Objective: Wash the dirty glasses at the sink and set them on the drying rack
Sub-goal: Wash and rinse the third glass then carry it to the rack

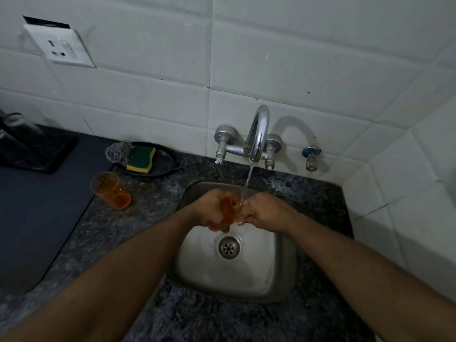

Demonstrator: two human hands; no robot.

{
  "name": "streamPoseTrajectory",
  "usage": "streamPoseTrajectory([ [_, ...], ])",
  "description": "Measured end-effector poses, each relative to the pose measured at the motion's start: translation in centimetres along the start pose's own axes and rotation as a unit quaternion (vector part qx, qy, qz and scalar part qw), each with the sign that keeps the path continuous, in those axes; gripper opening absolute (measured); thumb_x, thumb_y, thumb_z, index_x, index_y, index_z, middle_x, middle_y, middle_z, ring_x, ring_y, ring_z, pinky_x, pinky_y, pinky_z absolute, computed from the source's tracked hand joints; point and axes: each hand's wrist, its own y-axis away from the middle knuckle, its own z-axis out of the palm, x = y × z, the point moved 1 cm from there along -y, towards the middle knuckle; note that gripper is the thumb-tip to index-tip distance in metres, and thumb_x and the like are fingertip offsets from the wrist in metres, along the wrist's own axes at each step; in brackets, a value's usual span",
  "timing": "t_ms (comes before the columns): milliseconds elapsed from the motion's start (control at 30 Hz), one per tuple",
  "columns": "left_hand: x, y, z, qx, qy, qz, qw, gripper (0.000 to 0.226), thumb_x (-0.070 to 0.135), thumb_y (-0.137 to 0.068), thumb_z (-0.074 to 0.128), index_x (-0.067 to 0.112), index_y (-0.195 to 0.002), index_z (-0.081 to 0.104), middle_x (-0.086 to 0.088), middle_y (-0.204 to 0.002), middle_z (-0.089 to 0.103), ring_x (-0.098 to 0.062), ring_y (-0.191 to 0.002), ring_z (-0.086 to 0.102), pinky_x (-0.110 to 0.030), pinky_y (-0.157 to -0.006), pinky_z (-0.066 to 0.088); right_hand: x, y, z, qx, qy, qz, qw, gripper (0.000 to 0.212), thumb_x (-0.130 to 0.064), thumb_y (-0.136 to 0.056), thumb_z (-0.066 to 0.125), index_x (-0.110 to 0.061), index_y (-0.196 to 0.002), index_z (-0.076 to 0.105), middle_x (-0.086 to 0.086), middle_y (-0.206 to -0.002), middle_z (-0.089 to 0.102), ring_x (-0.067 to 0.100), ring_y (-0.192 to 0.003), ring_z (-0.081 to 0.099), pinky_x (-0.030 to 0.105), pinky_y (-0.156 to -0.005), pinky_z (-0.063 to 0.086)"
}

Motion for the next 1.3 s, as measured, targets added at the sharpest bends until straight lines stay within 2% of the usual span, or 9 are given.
streamPoseTrajectory([
  [167,0.1,-0.2,1.0,0.182,0.037,0.05,0.981,0.065,0.01,-0.058,0.098,0.019,-0.114,0.067,0.008,-0.103,0.069,-0.003,-0.091,0.066,-0.01,-0.075,0.055,-0.8,0.4,0.3,0.096,-0.114,0.027,0.988,0.011,-0.033,-0.093,0.075,-0.023,-0.091,0.079,-0.016,-0.084,0.07,-0.003,-0.076,0.061,0.022,-0.073,0.046],
  [333,-0.5,-0.2,0.3,-0.004,-0.038,0.005,0.999,0.06,-0.002,-0.064,0.089,0.019,-0.115,0.067,0.0,-0.097,0.071,-0.013,-0.081,0.073,-0.027,-0.064,0.062,-1.3,0.4,-1.0,-0.022,0.101,-0.022,0.994,0.019,-0.045,-0.099,0.064,-0.032,-0.106,0.075,-0.012,-0.099,0.074,0.009,-0.083,0.06,0.029,-0.073,0.048],
  [500,-0.4,-0.3,1.4,0.16,0.02,0.036,0.986,0.062,0.005,-0.063,0.094,0.022,-0.116,0.068,0.008,-0.102,0.07,-0.005,-0.093,0.069,-0.012,-0.071,0.055,-1.6,0.0,-0.2,0.017,-0.015,0.063,0.998,0.024,-0.042,-0.096,0.07,-0.027,-0.078,0.065,-0.012,-0.076,0.06,0.006,-0.069,0.055,0.028,-0.065,0.037],
  [667,-1.1,-0.7,0.8,-0.019,-0.055,0.003,0.998,0.062,-0.001,-0.064,0.09,0.021,-0.116,0.065,0.003,-0.097,0.07,-0.013,-0.08,0.072,-0.022,-0.062,0.057,-1.5,0.0,-0.2,-0.058,0.171,-0.007,0.984,0.019,-0.048,-0.101,0.06,-0.035,-0.107,0.072,-0.01,-0.095,0.07,0.013,-0.085,0.064,0.031,-0.07,0.047],
  [767,-1.2,-0.8,1.4,0.087,-0.014,0.021,0.996,0.077,0.006,-0.058,0.096,0.024,-0.125,0.063,0.011,-0.109,0.066,-0.005,-0.099,0.065,-0.019,-0.081,0.052,-1.8,-0.2,-0.5,-0.027,0.083,0.033,0.996,0.013,-0.039,-0.1,0.065,-0.032,-0.091,0.07,-0.013,-0.087,0.068,0.003,-0.079,0.061,0.023,-0.068,0.041],
  [867,-1.4,-0.8,2.8,0.218,0.027,0.057,0.974,0.057,0.015,-0.058,0.096,0.027,-0.107,0.069,0.011,-0.098,0.072,-0.002,-0.09,0.068,-0.031,-0.081,0.061,-1.7,0.1,0.1,-0.001,-0.052,0.068,0.996,0.027,-0.036,-0.097,0.069,-0.033,-0.073,0.059,-0.018,-0.072,0.059,-0.006,-0.068,0.052,0.024,-0.066,0.037],
  [1067,-1.6,-0.8,1.7,0.008,-0.054,-0.002,0.999,0.064,0.004,-0.061,0.092,0.03,-0.113,0.064,0.006,-0.101,0.07,-0.009,-0.089,0.07,-0.03,-0.077,0.061,-1.5,0.1,-0.1,-0.038,0.216,-0.001,0.976,0.017,-0.044,-0.101,0.06,-0.032,-0.104,0.071,-0.006,-0.091,0.069,0.016,-0.083,0.064,0.03,-0.067,0.037],
  [1200,-1.0,-0.7,2.0,0.13,0.03,-0.025,0.991,0.071,0.003,-0.057,0.092,0.027,-0.117,0.063,0.008,-0.106,0.069,-0.01,-0.099,0.068,-0.036,-0.087,0.061,-0.4,0.2,1.0,0.041,-0.066,0.052,0.996,0.009,-0.037,-0.093,0.074,-0.031,-0.098,0.077,-0.014,-0.098,0.075,0.004,-0.089,0.065,0.029,-0.078,0.047],
  [1300,-0.4,-0.3,2.3,0.064,0.06,-0.074,0.993,0.06,0.004,-0.062,0.085,0.024,-0.115,0.062,0.001,-0.104,0.07,-0.018,-0.096,0.069,-0.044,-0.086,0.062,0.3,1.4,3.7,0.122,-0.323,0.125,0.93,0.028,-0.02,-0.076,0.091,-0.03,-0.1,0.08,-0.011,-0.101,0.079,0.002,-0.094,0.073,0.025,-0.088,0.057],
])
